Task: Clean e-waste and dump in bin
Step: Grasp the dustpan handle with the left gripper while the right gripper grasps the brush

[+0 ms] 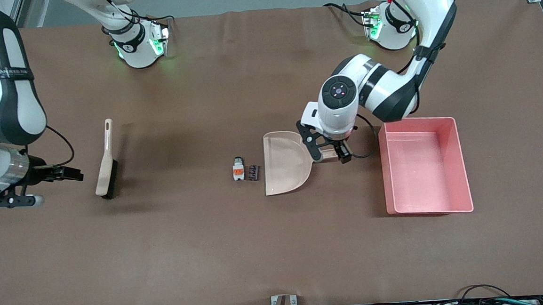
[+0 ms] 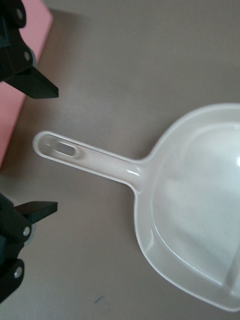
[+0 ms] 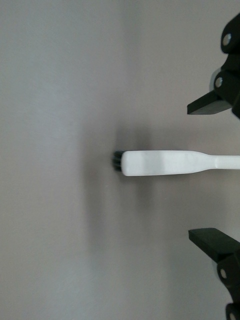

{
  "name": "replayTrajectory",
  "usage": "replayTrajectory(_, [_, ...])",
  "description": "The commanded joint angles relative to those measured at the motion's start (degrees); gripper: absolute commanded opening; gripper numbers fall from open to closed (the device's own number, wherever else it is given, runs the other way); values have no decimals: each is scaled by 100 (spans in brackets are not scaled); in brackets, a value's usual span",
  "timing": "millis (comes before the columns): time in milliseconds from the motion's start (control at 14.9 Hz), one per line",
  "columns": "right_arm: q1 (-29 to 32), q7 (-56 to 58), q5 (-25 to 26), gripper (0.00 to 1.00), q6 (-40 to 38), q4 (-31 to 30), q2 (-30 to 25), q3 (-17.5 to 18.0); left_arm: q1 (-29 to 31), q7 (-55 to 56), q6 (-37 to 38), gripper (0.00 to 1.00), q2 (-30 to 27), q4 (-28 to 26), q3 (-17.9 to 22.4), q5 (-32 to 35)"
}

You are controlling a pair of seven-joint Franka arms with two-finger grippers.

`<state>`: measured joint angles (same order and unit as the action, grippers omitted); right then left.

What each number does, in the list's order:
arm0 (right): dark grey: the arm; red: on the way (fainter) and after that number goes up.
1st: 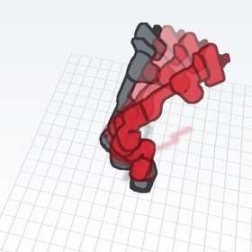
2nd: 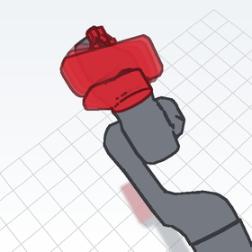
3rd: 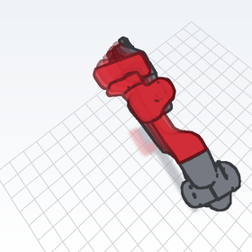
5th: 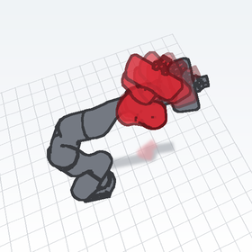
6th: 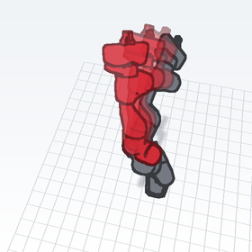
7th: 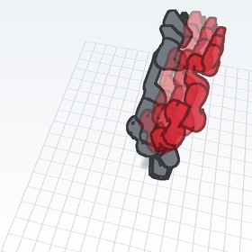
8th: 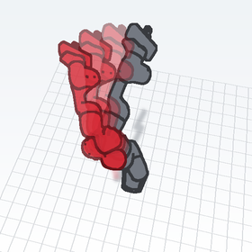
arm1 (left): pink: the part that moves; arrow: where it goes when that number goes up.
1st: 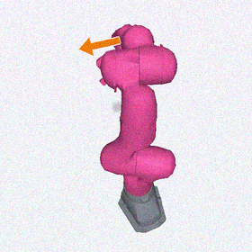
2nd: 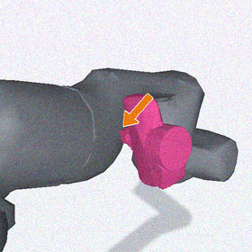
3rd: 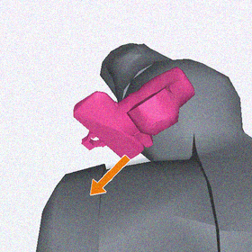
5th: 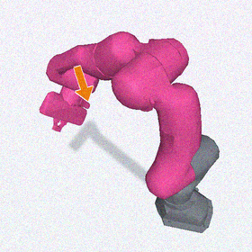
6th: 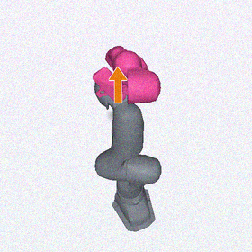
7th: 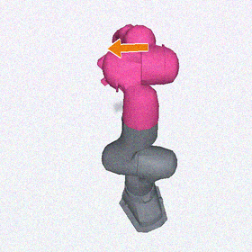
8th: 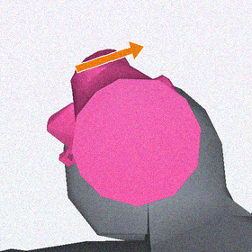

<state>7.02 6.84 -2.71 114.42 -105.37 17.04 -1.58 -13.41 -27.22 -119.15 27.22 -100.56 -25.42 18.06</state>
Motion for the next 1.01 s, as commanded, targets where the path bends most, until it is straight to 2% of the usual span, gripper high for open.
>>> replayTrajectory(0, [-8, -7, -89, 100, 177, -675, -78, 9, 5, -563, -327, 88, 186, 10, -50, 119])
replayTrajectory(201, [-8, -7, -98, 100, 764, -1694, -376, 18, -161, -680, -363, 83, 310, 45, -50, 416])
replayTrajectory(402, [-8, 1, -90, 100, 1318, -2311, -413, 18, -250, -671, -398, 81, 485, 89, -59, 715])
replayTrajectory(872, [-52, 28, -90, 100, 1461, -2874, -605, 18, -259, -610, -513, 80, 793, 168, -59, 954])
replayTrajectory(939, [-43, 45, -90, 96, 1400, -2875, -641, 9, -276, -618, -513, 80, 811, 177, -50, 954])
